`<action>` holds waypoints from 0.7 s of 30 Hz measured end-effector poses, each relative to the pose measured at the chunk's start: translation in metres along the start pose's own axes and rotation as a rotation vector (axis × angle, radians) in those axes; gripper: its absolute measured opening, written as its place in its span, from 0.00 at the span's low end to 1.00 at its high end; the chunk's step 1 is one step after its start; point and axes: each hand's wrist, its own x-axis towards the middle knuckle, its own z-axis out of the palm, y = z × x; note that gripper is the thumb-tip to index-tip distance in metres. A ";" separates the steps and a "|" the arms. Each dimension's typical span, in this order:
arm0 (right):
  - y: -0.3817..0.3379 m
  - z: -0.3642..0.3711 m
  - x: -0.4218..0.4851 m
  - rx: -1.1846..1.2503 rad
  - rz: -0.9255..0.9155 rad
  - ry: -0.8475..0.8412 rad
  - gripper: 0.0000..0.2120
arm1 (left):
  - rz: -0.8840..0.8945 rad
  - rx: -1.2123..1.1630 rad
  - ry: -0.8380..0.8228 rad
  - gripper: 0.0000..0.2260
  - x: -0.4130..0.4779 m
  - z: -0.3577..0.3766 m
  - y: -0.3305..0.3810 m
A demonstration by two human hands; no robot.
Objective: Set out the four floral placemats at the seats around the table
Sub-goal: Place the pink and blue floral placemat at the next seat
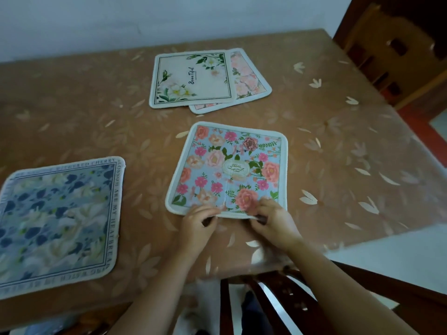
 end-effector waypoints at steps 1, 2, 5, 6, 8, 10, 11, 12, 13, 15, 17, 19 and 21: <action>-0.005 0.006 -0.005 0.012 0.018 0.007 0.04 | 0.013 0.018 -0.006 0.09 -0.005 -0.003 -0.002; -0.011 0.012 -0.010 0.027 0.036 0.016 0.04 | 0.030 0.042 -0.017 0.09 -0.010 -0.007 -0.003; -0.028 0.030 -0.021 0.072 0.101 0.049 0.05 | 0.095 0.110 -0.058 0.10 -0.025 -0.014 -0.006; -0.036 0.037 -0.023 0.085 0.122 0.053 0.06 | 0.102 0.121 -0.075 0.10 -0.031 -0.015 -0.006; -0.051 0.049 -0.025 0.125 0.138 0.036 0.05 | 0.104 0.142 -0.090 0.11 -0.039 -0.016 -0.007; -0.062 0.058 -0.025 0.154 0.129 0.006 0.05 | 0.075 0.144 -0.089 0.12 -0.043 -0.015 -0.008; -0.064 0.060 -0.025 0.162 0.115 -0.006 0.05 | 0.043 0.133 -0.080 0.12 -0.044 -0.015 -0.009; -0.064 0.060 -0.026 0.170 0.096 -0.022 0.05 | 0.013 0.122 -0.069 0.13 -0.046 -0.014 -0.010; -0.062 0.059 -0.027 0.177 0.069 -0.048 0.05 | -0.009 0.116 -0.058 0.13 -0.048 -0.014 -0.010; -0.054 0.053 -0.029 0.169 0.006 -0.119 0.05 | -0.031 0.121 -0.042 0.13 -0.055 -0.013 -0.009; -0.040 0.044 -0.031 0.150 -0.044 -0.180 0.07 | -0.033 0.134 -0.022 0.12 -0.062 -0.009 -0.003; -0.023 0.031 -0.031 0.163 -0.085 -0.225 0.10 | -0.019 0.155 -0.011 0.10 -0.067 -0.002 0.005; -0.005 0.017 -0.029 0.155 -0.100 -0.245 0.14 | -0.022 0.189 -0.032 0.09 -0.070 0.008 0.015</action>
